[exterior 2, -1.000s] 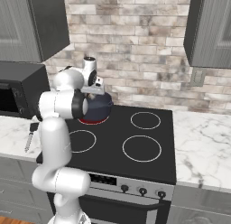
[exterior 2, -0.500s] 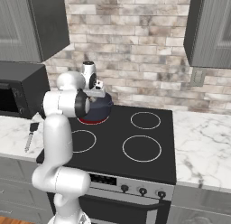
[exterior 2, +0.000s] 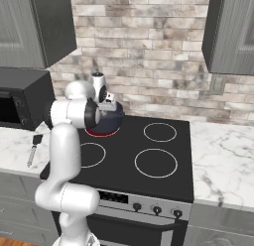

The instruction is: Put the mushroom and garlic in the pot. Retrieve the spatula and lightly stir the vegetables in the pot.

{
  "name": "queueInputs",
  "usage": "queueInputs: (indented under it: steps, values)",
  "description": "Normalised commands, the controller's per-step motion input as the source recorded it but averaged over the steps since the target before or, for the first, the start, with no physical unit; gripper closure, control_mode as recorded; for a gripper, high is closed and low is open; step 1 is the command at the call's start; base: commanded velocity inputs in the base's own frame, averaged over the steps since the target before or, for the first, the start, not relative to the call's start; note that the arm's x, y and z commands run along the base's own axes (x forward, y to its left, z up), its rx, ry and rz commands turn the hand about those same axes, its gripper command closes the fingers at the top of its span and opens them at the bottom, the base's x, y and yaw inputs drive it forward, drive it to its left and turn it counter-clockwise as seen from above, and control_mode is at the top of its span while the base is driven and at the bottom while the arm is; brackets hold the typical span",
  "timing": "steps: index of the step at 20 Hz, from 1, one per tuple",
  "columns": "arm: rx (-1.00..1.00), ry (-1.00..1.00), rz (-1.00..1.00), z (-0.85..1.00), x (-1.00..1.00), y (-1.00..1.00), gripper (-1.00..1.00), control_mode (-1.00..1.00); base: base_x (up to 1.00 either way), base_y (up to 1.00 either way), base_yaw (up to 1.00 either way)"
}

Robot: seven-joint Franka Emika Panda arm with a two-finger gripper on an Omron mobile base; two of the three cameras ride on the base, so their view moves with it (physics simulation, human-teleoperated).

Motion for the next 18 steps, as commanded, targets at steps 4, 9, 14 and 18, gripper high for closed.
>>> queueInputs:
  steps: [4, 9, 14, 18]
  values:
    - [-0.02, 0.0, 0.0, -0.24, 0.07, 0.0, -1.0, -1.0, 0.0, 0.0, 0.0]
    - [0.0, 0.0, 0.0, -0.1, 0.15, 0.0, -1.0, -1.0, 0.0, 0.0, 0.0]
    - [0.0, 0.0, 0.0, -0.01, 0.12, 0.0, -1.0, -1.0, 0.0, 0.0, 0.0]
    - [0.0, 0.0, 0.0, 0.01, 0.03, 0.0, -1.0, -1.0, 0.0, 0.0, 0.0]
